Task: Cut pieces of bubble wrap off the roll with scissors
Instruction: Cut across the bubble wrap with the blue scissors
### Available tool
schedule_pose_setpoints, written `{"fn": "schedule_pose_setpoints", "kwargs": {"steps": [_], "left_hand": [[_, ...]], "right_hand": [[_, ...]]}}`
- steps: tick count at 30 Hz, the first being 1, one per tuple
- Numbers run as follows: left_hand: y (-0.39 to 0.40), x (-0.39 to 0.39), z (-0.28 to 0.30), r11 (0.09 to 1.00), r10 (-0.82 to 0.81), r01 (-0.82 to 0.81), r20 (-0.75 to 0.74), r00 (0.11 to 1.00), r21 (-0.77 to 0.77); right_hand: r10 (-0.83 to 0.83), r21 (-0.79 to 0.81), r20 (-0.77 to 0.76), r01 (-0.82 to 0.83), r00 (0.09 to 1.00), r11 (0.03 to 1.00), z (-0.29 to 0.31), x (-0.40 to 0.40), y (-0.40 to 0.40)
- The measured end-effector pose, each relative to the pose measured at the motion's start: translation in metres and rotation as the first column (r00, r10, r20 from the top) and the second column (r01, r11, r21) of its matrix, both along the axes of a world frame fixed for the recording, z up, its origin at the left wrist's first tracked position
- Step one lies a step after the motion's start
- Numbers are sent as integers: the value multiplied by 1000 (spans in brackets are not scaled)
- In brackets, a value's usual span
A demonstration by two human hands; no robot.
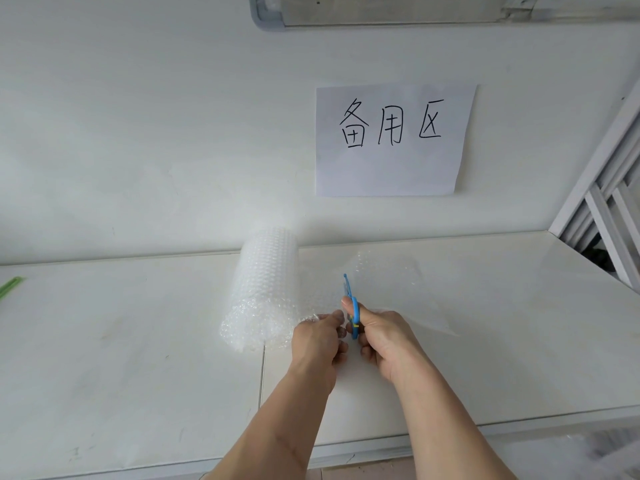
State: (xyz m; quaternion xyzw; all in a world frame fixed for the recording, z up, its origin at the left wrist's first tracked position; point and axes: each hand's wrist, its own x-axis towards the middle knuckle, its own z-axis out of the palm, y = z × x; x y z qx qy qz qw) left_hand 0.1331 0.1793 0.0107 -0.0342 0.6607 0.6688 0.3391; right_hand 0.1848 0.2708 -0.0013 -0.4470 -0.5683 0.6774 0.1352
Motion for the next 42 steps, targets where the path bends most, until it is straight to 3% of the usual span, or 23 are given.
{"fn": "schedule_pose_setpoints", "kwargs": {"steps": [11, 20, 24, 27, 32, 42], "left_hand": [[2, 1, -4, 999, 42, -42, 4, 999, 31], [24, 7, 13, 951, 112, -206, 363, 925, 231], [36, 5, 12, 915, 106, -256, 425, 899, 312], [42, 5, 16, 905, 107, -268, 433, 895, 331], [44, 1, 20, 923, 191, -313, 438, 879, 225], [31, 6, -1, 968, 139, -188, 269, 953, 167]], "right_hand": [[6, 28, 20, -6, 1000, 1000, 1, -2, 3], [39, 5, -60, -38, 997, 999, 0, 13, 8], [46, 4, -90, -45, 995, 999, 0, 19, 5], [44, -16, -104, -46, 994, 999, -2, 23, 3], [28, -51, -119, -34, 992, 998, -5, 25, 1], [13, -69, -44, -16, 999, 998, 5, 21, 4]]}}
